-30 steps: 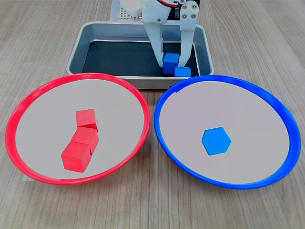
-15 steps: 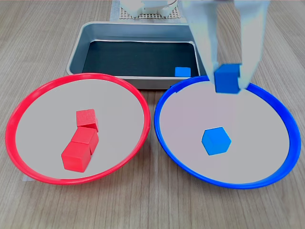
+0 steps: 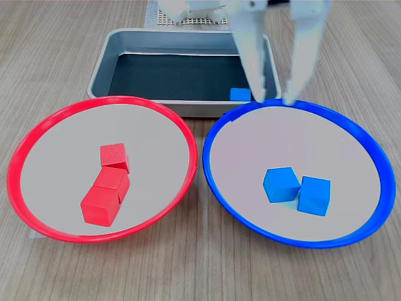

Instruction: Move six blocks from tray to matching dishes

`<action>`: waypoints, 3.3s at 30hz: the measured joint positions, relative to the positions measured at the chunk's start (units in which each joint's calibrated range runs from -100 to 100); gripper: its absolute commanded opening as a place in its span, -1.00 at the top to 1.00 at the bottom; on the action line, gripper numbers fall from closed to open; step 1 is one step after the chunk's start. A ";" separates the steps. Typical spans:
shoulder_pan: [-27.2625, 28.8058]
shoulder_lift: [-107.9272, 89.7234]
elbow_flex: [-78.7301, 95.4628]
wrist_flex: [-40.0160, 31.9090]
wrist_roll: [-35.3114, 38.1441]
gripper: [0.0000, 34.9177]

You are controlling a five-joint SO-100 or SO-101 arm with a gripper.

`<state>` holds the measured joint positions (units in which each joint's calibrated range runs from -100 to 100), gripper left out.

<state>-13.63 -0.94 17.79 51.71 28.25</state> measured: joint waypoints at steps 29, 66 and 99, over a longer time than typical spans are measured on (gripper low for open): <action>3.54 -8.95 27.59 -6.61 13.72 0.24; -0.71 -10.06 13.70 -13.87 -4.88 0.99; 14.34 -98.55 82.21 -4.81 -29.74 1.00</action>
<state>0.71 -99.49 100.00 46.90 -1.49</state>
